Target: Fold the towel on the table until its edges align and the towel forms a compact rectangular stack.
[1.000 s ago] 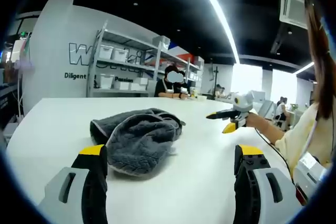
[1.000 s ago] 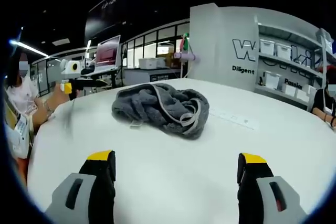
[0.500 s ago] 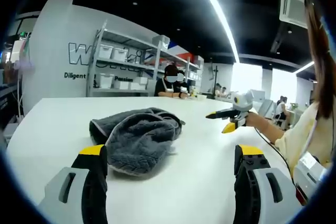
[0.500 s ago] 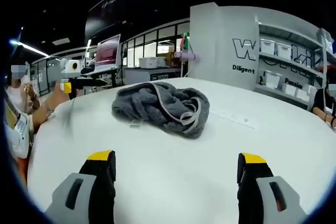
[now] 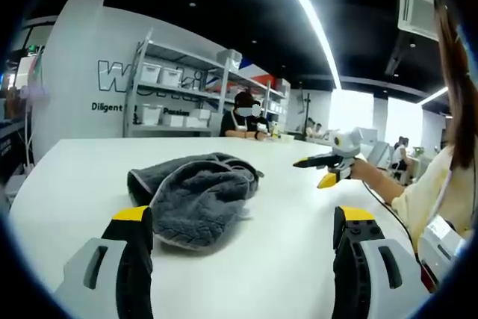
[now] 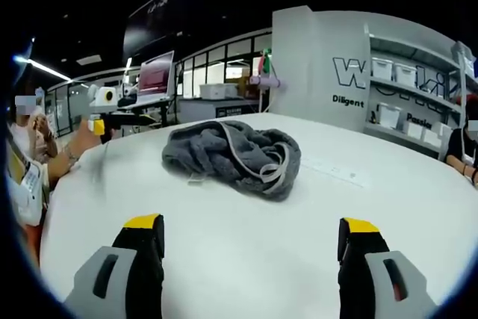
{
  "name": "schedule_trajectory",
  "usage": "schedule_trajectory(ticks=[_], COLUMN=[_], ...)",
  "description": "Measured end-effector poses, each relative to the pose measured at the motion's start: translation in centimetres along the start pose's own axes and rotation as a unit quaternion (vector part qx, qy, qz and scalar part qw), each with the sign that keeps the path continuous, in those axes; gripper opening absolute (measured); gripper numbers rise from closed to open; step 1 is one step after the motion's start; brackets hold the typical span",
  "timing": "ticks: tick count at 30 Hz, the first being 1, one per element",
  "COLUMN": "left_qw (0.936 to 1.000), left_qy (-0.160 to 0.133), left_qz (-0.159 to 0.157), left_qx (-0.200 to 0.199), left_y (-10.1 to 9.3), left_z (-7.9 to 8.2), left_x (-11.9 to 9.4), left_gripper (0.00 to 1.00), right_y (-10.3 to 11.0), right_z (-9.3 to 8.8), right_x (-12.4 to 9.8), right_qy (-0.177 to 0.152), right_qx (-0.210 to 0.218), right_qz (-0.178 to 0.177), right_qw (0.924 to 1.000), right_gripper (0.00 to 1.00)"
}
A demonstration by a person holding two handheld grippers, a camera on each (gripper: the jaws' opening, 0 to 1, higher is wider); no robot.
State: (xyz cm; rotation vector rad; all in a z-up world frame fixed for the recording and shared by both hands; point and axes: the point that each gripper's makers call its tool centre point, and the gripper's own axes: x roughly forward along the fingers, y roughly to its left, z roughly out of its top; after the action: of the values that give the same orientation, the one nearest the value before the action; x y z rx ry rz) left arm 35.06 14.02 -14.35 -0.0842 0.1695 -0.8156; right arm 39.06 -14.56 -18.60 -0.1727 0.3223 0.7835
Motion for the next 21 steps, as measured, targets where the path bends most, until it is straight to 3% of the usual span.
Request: schedule_trajectory(ticks=[10, 21], left_qw=[1.0000, 1.0000], left_qy=[0.003, 0.002], left_qz=[0.001, 0.000], left_qx=[0.000, 0.003], left_y=[0.0, -0.2], left_z=[-0.1, 0.1], left_x=[0.0, -0.1], left_gripper=[0.99, 0.99], right_y=[0.0, 0.1], right_z=[0.3, 2.0], right_x=[-0.2, -0.7], right_qy=[-0.001, -0.016], right_qx=[-0.002, -0.013], right_qz=[-0.002, -0.011], right_qw=[1.0000, 0.9997], right_gripper=[0.98, 0.99])
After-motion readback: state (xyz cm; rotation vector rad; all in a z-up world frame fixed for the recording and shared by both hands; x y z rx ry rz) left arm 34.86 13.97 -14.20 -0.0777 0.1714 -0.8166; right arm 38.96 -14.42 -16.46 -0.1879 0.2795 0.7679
